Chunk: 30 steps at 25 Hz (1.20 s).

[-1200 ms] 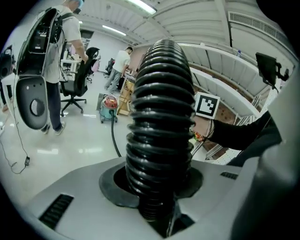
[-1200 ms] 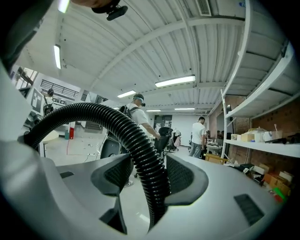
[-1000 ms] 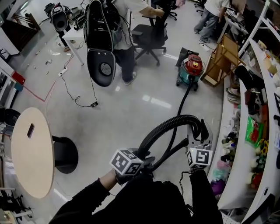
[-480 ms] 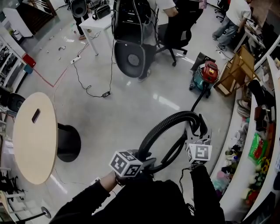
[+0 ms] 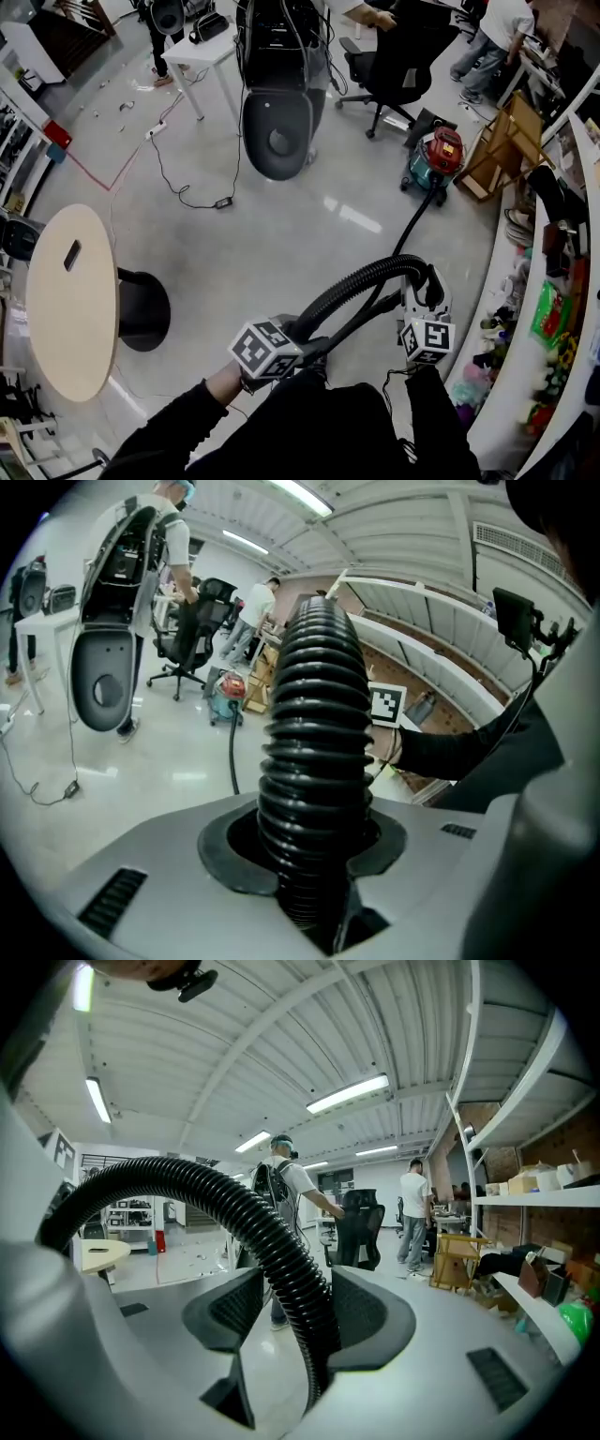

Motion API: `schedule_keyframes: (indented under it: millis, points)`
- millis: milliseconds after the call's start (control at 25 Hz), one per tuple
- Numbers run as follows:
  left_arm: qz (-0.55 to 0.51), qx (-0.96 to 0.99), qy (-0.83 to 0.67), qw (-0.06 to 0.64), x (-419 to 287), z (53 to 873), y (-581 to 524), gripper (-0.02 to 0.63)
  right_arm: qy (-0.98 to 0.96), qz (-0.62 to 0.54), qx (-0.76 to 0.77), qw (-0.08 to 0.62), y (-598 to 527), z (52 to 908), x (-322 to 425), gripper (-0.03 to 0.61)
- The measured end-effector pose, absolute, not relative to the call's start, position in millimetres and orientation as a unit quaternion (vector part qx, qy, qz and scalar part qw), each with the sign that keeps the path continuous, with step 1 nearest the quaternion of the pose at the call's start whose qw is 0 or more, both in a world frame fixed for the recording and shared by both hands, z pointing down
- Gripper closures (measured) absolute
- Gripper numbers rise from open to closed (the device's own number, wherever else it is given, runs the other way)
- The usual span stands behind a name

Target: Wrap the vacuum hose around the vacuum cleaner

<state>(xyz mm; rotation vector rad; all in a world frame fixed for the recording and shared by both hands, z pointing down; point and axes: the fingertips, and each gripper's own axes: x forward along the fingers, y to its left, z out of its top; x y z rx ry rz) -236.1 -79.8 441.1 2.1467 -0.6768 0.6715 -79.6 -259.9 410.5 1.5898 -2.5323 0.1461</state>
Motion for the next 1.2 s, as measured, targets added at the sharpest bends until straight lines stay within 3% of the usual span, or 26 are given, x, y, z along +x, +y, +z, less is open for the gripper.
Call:
schedule_keyframes:
  millis: [440,640,880,1040,1200]
  points:
    - [0.169,0.839,-0.248,0.455,-194.8,437.2,-77.2,0.468,-0.870,-0.046,0.486,0.070,-301.5,360.0,-116.6,0.345]
    - [0.095,0.832,-0.286,0.466,-216.0,416.8,-92.0,0.468,-0.872,0.011,0.485,0.062,-294.9,377.8,-139.3,0.345]
    - [0.177,0.863,-0.309,0.358,-264.6,398.4,-130.7,0.473,-0.817,0.218,0.526,0.090,-248.8,482.2,-98.3,0.345]
    - [0.256,0.896,-0.243,0.269,-240.8,389.8,-152.8,0.482,-0.772,0.363,0.513,0.095,-209.1,551.8,-80.0,0.345]
    - [0.393,0.892,-0.173,0.143,-212.5,406.6,-170.2,0.483,-0.749,0.435,0.474,0.157,-159.2,602.1,-65.9,0.261]
